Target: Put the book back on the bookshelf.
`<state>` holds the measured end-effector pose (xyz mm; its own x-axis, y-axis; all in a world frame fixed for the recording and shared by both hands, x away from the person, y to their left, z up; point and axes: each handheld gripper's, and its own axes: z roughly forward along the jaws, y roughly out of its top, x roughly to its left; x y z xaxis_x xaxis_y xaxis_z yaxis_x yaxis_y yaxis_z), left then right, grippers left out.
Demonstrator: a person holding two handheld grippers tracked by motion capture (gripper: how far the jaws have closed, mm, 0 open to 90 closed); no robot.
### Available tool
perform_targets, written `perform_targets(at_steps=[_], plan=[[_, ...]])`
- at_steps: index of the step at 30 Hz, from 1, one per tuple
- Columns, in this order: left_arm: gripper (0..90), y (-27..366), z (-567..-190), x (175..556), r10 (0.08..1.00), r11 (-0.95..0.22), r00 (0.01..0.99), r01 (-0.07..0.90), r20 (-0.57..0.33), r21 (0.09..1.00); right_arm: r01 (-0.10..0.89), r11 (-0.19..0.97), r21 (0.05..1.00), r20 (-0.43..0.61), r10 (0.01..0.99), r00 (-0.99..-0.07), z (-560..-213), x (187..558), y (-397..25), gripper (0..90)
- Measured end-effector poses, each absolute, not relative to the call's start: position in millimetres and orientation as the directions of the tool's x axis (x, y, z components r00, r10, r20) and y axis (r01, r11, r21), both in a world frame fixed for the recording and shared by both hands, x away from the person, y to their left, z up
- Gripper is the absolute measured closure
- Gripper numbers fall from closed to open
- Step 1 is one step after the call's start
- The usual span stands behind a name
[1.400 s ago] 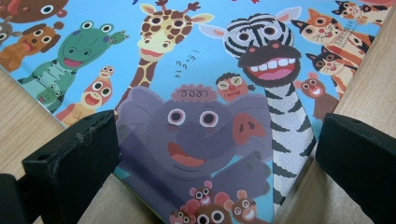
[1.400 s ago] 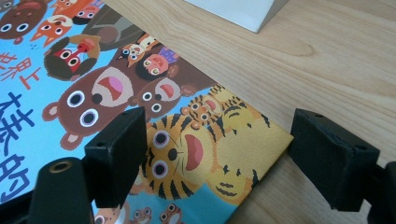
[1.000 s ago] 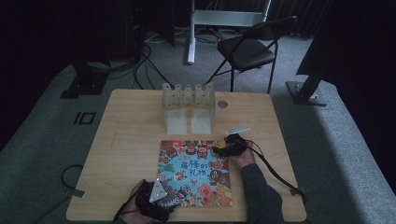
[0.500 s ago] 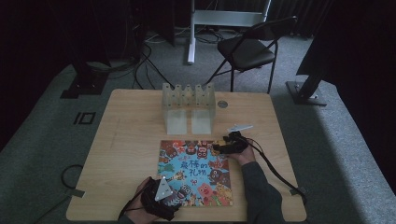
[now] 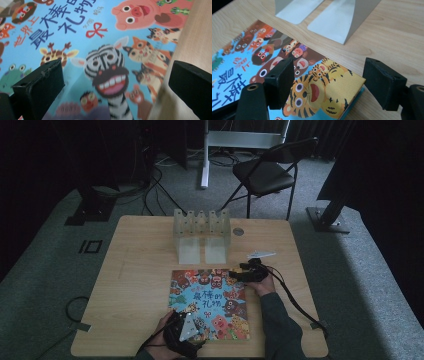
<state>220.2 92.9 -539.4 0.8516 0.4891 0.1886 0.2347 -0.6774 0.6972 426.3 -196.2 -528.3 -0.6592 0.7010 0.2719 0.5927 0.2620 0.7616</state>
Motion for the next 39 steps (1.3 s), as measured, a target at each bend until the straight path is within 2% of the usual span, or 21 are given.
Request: perform_targets(at_steps=[9,18,33,39], plan=[[0.1,62.7,-540.1,222.2,0.461,-0.683,0.859,0.183,0.223,0.708,0.581,0.245,0.776,0.277,0.695,-0.663,-518.1,424.3,-198.2,27.1],[0.2,50.2,-536.0,222.8,0.478,-0.665,0.853,0.194,0.211,0.722,0.572,0.229,0.787,0.286,0.686,-0.669,-505.8,422.9,-198.3,27.1],[2.0,52.8,-524.2,217.0,0.493,-0.622,0.835,0.142,0.244,0.77,0.554,0.222,0.802,0.278,0.682,-0.677,-498.7,421.3,-198.1,28.4],[2.1,58.0,-516.3,217.5,0.496,-0.596,0.837,0.136,0.23,0.792,0.569,0.239,0.786,0.284,0.678,-0.678,-499.9,419.0,-196.8,28.2]])
